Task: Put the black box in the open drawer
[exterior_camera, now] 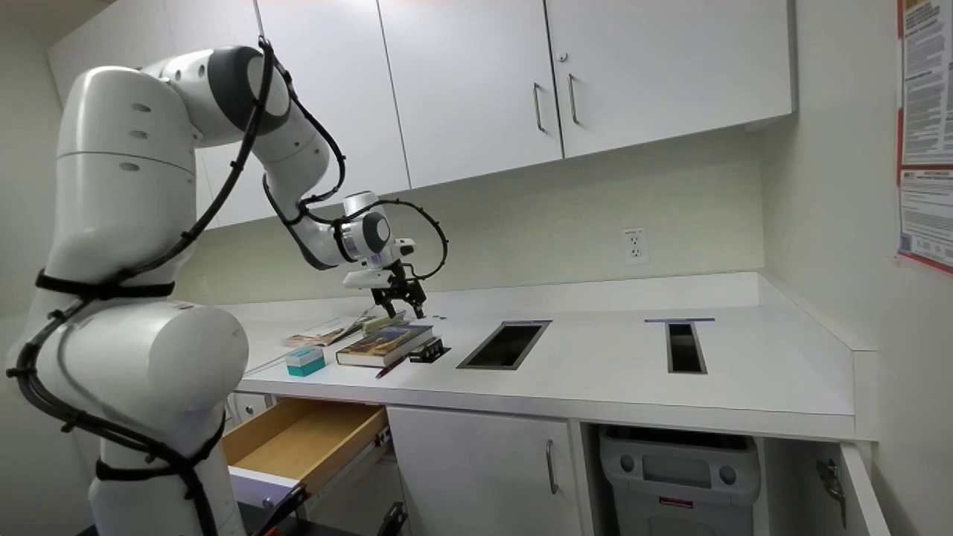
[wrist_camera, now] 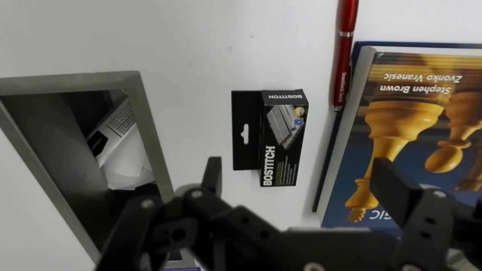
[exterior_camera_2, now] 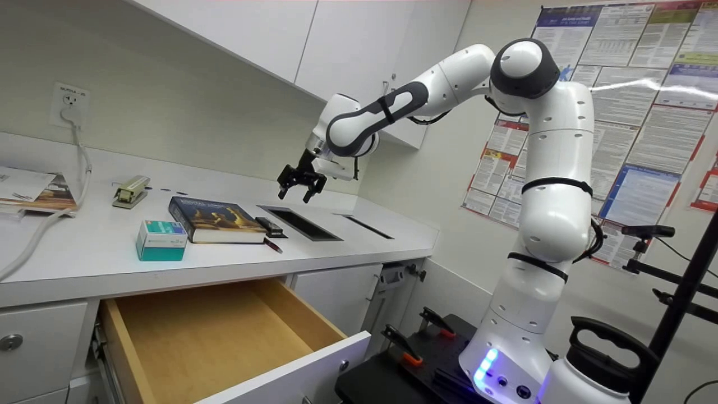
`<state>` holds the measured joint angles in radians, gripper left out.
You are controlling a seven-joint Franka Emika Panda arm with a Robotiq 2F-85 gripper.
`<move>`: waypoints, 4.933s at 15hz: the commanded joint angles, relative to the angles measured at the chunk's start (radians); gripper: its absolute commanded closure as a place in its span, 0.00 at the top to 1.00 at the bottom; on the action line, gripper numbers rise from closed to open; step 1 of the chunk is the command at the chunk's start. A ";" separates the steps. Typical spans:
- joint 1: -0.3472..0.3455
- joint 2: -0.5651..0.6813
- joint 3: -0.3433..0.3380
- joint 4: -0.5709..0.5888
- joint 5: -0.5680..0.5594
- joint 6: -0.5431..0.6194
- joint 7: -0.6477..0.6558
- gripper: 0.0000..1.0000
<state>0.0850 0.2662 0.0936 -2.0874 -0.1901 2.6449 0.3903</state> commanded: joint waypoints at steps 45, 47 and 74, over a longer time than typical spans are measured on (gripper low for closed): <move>0.081 -0.248 0.005 -0.084 0.093 -0.444 -0.430 0.12; 0.083 -0.350 0.019 -0.174 0.118 -0.436 -0.481 0.12; 0.194 -0.093 0.209 -0.559 -0.242 0.491 -0.387 0.12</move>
<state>0.2835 0.0444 0.3504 -2.7346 -0.3446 3.1067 -0.0150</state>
